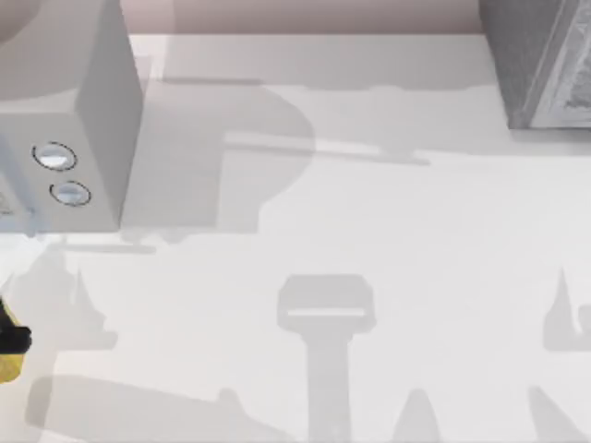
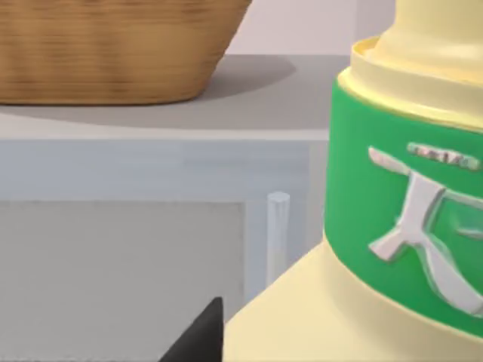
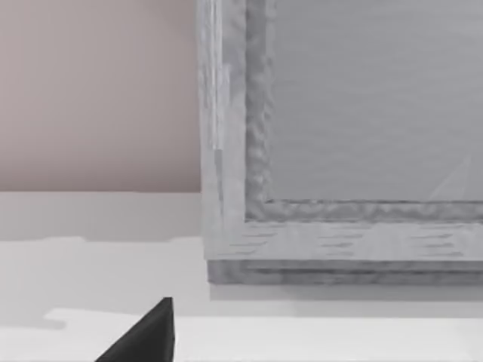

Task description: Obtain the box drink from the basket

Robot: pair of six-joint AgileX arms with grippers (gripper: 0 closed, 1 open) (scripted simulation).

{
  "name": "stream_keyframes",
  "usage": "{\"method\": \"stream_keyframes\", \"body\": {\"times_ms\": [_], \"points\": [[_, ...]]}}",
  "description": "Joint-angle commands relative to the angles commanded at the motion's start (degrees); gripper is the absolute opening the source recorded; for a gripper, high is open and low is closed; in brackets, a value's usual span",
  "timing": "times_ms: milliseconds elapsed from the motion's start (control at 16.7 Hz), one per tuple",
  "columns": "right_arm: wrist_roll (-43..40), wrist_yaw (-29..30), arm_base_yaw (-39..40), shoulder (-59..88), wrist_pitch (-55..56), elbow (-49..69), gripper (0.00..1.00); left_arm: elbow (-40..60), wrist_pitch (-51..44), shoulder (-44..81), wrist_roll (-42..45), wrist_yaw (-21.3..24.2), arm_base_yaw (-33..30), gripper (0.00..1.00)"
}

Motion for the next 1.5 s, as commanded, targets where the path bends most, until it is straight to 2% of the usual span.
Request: {"method": "stream_keyframes", "body": {"times_ms": [180,1020,1320,1500], "points": [[0.00,0.00,0.00,0.00,0.00,0.00,1.00,0.26,0.67,1.06,0.13,-0.51,0.61,0.00],[0.00,0.00,0.00,0.00,0.00,0.00,1.00,4.70,12.65,16.47,0.42,-9.60,7.47,0.00],[0.00,0.00,0.00,0.00,0.00,0.00,1.00,4.41,12.73,16.54,0.52,-9.63,7.30,0.00],[0.00,0.00,0.00,0.00,0.00,0.00,1.00,3.67,15.82,19.97,0.46,-9.54,7.60,0.00]]}}
